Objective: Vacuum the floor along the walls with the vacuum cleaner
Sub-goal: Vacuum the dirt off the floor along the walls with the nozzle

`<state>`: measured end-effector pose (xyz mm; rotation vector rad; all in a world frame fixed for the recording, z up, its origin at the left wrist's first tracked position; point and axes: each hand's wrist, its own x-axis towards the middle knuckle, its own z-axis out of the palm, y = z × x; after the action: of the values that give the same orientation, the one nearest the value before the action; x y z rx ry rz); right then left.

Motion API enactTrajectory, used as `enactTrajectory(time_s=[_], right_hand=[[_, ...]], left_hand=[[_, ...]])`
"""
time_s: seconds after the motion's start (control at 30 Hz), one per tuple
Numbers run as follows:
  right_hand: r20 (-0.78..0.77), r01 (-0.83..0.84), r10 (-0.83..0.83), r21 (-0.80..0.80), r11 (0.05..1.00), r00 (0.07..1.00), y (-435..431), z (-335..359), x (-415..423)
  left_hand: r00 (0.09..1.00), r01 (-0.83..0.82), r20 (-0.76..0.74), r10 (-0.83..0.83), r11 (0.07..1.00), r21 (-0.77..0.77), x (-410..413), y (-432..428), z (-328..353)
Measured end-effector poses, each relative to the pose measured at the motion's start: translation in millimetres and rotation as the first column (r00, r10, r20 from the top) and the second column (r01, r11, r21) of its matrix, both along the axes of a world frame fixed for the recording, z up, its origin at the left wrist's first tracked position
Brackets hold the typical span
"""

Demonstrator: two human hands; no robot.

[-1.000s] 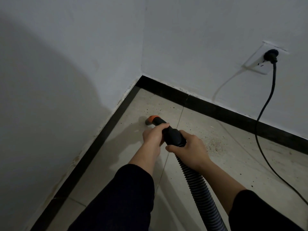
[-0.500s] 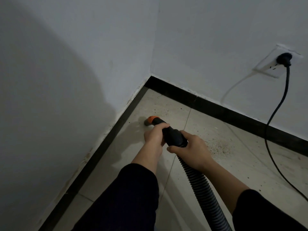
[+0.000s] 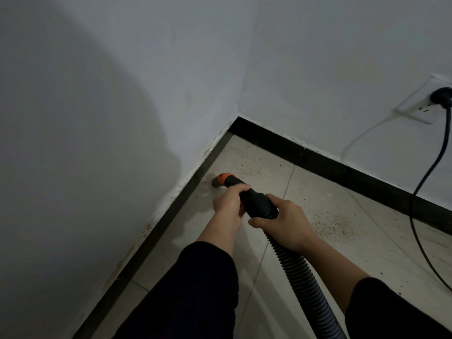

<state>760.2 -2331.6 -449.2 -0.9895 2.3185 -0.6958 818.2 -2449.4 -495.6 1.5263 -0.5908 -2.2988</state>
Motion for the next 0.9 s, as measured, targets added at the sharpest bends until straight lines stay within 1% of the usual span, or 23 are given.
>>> enactTrajectory(time_s=[0.2, 0.37, 0.67, 0.9], right_hand=[[0.028, -0.025, 0.025, -0.002, 1.0, 0.999, -9, 0, 4], [0.013, -0.047, 0.047, -0.001, 0.999, 0.999, -12, 0, 6], [0.008, -0.064, 0.064, -0.001, 0.998, 0.998, -15, -1, 8], [-0.056, -0.031, 0.03, -0.014, 0.999, 0.998, -21, -15, 9]], left_hand=[[1.0, 0.004, 0.018, -0.004, 1.0, -0.014, 6, -10, -5], [1.0, -0.012, 0.009, 0.012, 1.0, -0.008, 8, -14, -7], [0.998, -0.036, 0.053, 0.037, 0.999, -0.013, 10, -18, -9], [0.999, -0.03, -0.012, 0.03, 1.0, -0.002, 3, -23, -21]])
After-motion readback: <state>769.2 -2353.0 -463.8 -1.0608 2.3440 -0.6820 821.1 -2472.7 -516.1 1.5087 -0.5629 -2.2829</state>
